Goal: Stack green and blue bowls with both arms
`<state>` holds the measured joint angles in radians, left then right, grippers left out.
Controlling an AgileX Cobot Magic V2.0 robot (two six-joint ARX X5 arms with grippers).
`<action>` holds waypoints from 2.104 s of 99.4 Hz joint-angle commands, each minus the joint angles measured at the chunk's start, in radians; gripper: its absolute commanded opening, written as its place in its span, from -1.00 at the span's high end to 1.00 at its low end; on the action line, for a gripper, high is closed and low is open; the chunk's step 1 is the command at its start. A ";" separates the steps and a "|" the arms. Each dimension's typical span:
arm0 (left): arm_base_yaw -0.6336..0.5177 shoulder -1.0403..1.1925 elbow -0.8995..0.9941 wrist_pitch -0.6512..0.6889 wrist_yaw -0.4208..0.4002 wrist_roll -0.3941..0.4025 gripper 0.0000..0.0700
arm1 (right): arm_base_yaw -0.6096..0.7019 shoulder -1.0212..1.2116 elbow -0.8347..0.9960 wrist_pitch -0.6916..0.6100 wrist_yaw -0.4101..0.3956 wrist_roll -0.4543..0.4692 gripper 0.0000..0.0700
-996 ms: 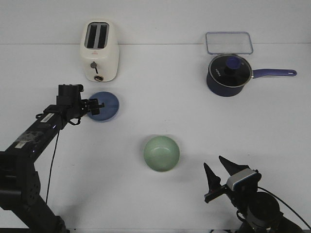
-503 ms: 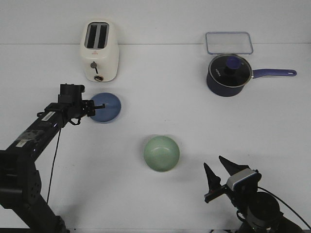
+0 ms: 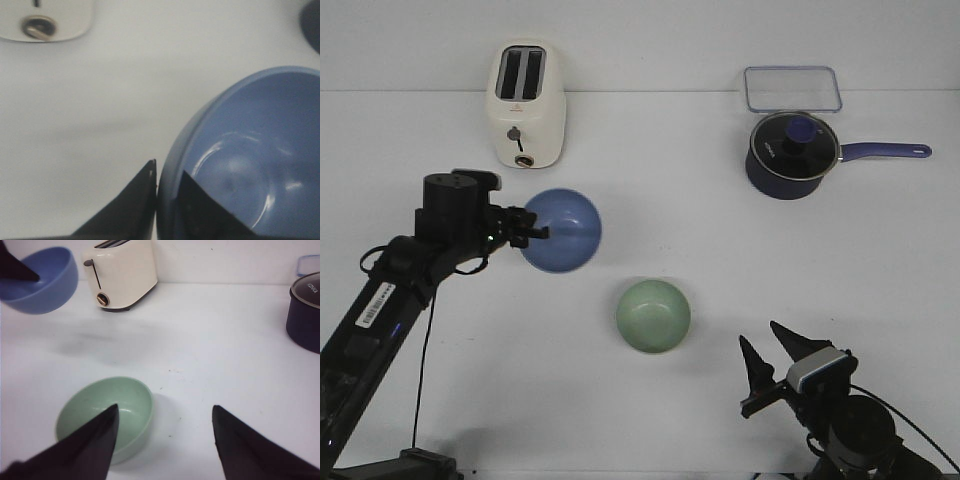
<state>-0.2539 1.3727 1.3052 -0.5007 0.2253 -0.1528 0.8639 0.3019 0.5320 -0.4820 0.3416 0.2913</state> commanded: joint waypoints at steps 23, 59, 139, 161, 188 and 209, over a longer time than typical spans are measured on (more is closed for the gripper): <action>-0.369 -0.012 -0.193 0.151 -0.104 -0.116 0.97 | 0.010 0.001 0.003 0.011 0.003 -0.008 -0.07; -0.449 0.118 -0.225 0.295 -0.156 -0.147 0.97 | 0.010 0.001 0.003 0.010 0.003 -0.007 -0.07; -0.407 -0.351 -0.291 0.126 -0.393 -0.088 -0.13 | 0.010 0.001 0.003 0.009 -0.002 -0.001 -0.07; -0.407 -0.700 -0.583 0.151 -0.405 -0.198 -0.12 | 0.010 0.001 0.003 0.001 -0.012 -0.001 -0.07; -0.407 -0.826 -0.727 0.150 -0.405 -0.229 0.98 | 0.010 0.001 0.003 -0.004 0.000 -0.001 0.98; -0.407 -0.841 -0.727 0.154 -0.405 -0.227 0.96 | 0.012 -0.008 0.005 0.025 -0.001 0.031 0.98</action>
<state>-0.6529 0.5350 0.5674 -0.3592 -0.1783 -0.3805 0.8642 0.2981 0.5320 -0.4816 0.3370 0.3054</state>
